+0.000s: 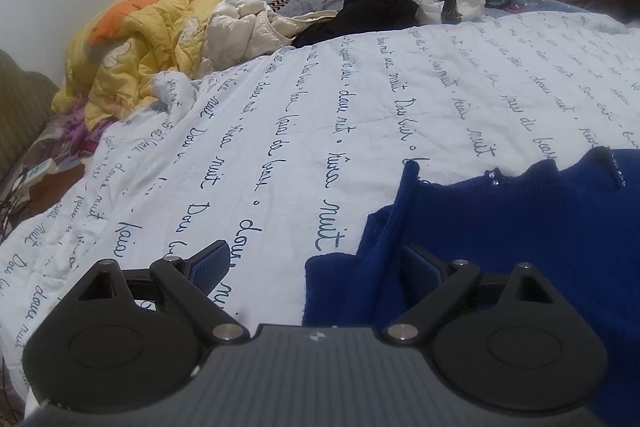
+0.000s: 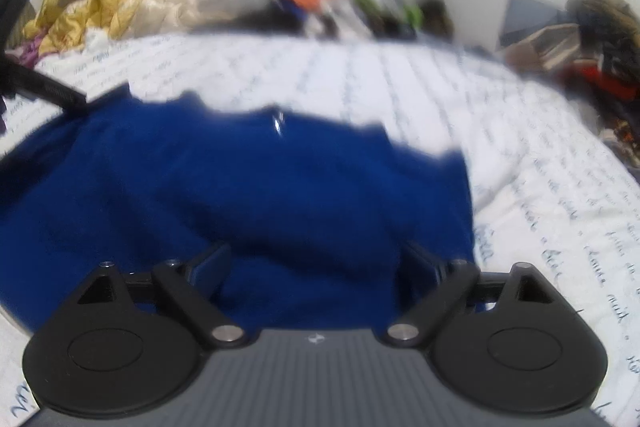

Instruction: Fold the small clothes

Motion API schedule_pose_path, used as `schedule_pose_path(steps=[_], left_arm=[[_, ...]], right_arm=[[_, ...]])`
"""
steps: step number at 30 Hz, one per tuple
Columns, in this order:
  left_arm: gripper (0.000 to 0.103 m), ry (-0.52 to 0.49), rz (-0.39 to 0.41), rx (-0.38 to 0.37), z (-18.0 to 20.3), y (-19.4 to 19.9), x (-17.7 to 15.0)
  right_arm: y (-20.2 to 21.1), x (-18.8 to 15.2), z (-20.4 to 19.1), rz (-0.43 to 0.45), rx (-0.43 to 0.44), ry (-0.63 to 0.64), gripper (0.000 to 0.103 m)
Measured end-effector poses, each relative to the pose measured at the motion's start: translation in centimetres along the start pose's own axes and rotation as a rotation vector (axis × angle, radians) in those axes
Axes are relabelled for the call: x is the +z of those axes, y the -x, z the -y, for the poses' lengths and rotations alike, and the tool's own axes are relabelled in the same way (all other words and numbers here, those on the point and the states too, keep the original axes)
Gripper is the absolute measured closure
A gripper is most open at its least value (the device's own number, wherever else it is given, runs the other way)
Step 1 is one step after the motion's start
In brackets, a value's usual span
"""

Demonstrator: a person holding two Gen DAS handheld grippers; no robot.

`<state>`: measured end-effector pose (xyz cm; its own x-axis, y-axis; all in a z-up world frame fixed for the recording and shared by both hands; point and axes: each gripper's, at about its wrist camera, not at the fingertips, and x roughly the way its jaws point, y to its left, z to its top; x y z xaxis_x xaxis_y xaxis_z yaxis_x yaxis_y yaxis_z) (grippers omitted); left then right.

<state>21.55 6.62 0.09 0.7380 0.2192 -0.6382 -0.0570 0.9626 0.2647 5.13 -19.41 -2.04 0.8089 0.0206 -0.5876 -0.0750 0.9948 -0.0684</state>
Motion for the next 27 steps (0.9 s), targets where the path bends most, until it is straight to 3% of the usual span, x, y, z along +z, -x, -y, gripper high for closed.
schedule_pose_path(steps=[4, 9, 17, 22, 26, 27], left_arm=[[0.01, -0.002, -0.005, -0.009, 0.1, 0.1, 0.0], [0.007, -0.012, 0.004, -0.008, 0.1, 0.6, 0.0], [0.004, 0.02, 0.013, -0.033, -0.7, 1.5, -0.5], [0.0, 0.138, 0.017, -0.132, -0.7, 1.8, -2.5], [0.0, 0.167, 0.013, -0.139, 0.3, 1.2, -4.5], [0.0, 0.177, 0.02, -0.138, 0.4, 1.0, -5.0]], right_arm=[[1.8, 0.4, -1.4, 0.06, 0.005, 0.068, 0.011], [3.9, 0.9, -3.8, 0.097, 0.089, 0.129, 0.011], [4.7, 0.5, -7.6, 0.111, 0.169, 0.201, 0.011], [2.7, 0.0, -7.4, 0.132, 0.131, 0.131, 0.01], [-0.3, 0.0, -5.7, 0.082, 0.025, 0.034, 0.009], [-1.1, -0.1, -5.3, 0.051, 0.015, 0.018, 0.0]])
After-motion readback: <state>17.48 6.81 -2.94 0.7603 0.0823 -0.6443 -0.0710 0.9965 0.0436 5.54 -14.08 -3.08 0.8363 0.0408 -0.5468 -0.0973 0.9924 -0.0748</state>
